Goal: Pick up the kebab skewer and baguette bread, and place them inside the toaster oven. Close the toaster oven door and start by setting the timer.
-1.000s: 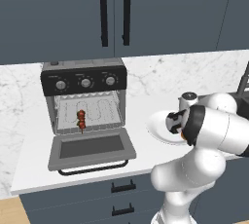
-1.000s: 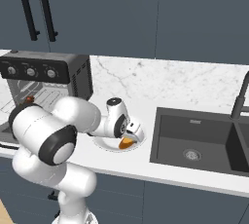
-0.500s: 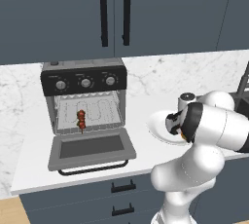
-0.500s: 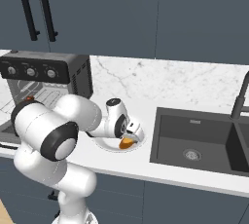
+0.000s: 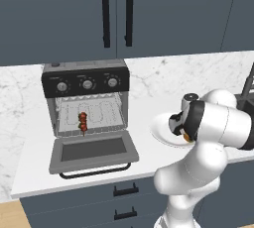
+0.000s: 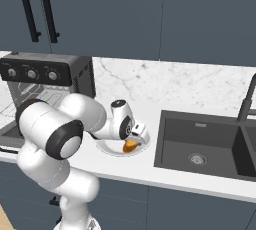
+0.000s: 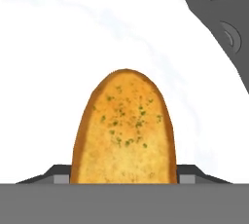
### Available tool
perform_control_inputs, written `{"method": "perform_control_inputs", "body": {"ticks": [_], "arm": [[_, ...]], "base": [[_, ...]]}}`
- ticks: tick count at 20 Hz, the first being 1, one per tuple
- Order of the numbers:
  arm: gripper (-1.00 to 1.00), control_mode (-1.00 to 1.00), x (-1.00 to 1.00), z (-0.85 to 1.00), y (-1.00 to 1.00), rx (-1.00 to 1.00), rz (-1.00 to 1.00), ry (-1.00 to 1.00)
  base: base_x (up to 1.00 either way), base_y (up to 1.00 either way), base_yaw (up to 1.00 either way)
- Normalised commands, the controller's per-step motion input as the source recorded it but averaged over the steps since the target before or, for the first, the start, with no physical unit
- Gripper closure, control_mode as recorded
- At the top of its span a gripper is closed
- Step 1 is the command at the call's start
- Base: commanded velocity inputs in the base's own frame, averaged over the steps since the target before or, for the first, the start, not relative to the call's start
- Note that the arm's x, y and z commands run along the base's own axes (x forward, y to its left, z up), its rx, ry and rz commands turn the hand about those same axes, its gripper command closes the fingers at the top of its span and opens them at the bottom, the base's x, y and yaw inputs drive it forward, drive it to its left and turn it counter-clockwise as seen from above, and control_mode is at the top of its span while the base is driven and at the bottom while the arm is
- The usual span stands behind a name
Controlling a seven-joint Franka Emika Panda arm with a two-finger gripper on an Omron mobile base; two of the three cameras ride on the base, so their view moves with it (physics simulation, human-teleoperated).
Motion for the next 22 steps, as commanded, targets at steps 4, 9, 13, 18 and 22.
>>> {"method": "perform_control_inputs", "body": {"ticks": [4, 9, 13, 18, 22], "arm": [[1.0, -1.0, 0.0, -0.11, 0.0, 0.0, 0.06, 0.0], [1.0, -1.0, -0.25, 0.4, 0.03, 0.0, 0.09, -0.11], [1.0, -1.0, -0.59, 0.62, 0.46, 0.0, 0.06, -0.18], [1.0, -1.0, -0.33, 0.77, 0.84, 0.0, 0.01, -0.05], [1.0, -1.0, -0.29, 0.74, 0.88, 0.0, 0.0, 0.0]], "base": [[0.0, 0.0, 0.0], [0.0, 0.0, 0.0], [0.0, 0.0, 0.0], [0.0, 0.0, 0.0], [0.0, 0.0, 0.0]]}}
